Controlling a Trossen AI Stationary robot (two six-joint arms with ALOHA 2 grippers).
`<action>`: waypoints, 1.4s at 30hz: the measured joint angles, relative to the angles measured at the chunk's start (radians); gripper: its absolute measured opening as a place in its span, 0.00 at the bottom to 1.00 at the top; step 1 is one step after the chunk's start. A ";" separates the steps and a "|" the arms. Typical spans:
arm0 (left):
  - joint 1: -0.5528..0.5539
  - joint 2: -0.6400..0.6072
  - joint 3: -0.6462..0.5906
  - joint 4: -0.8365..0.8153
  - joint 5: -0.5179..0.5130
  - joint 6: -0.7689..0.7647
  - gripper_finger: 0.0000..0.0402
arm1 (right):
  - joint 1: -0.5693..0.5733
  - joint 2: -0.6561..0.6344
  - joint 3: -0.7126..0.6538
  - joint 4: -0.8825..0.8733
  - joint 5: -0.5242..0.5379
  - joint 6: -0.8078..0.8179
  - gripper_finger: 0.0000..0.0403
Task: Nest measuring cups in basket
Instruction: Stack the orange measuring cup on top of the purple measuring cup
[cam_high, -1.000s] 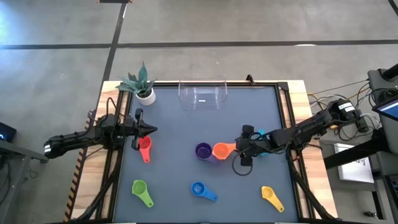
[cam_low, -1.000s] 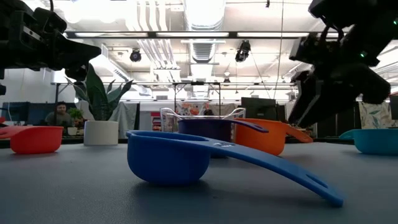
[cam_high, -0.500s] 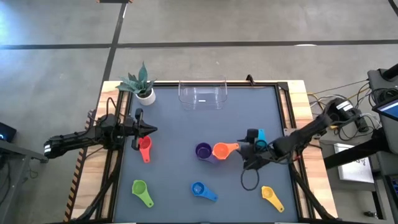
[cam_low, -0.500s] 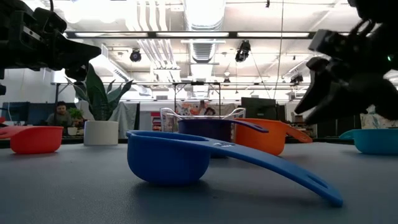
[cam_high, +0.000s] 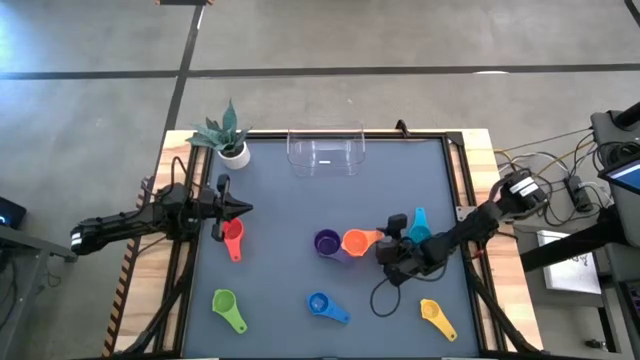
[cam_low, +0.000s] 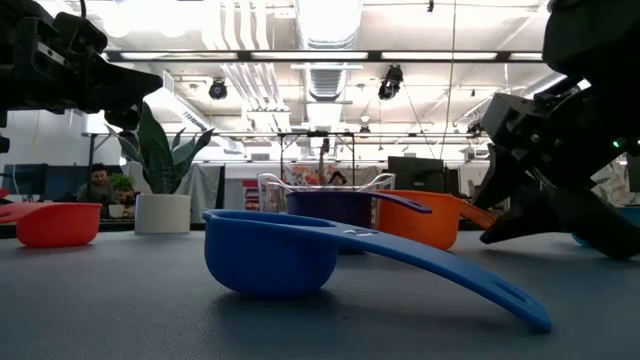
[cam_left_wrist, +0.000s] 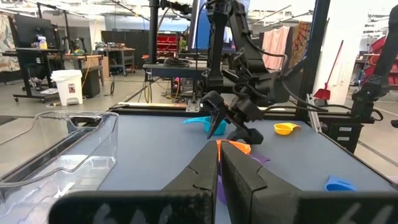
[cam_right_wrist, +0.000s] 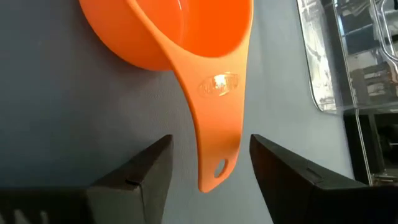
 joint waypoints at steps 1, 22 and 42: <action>0.000 0.000 0.000 0.000 0.000 0.000 0.00 | 0.000 -0.002 0.001 -0.001 0.000 0.001 0.45; 0.000 0.000 0.000 0.000 0.000 0.000 0.00 | -0.001 -0.208 0.024 -0.066 0.066 0.030 0.02; 0.000 0.000 0.000 0.000 0.000 0.000 0.00 | 0.003 -0.143 0.158 0.114 0.184 -0.247 0.02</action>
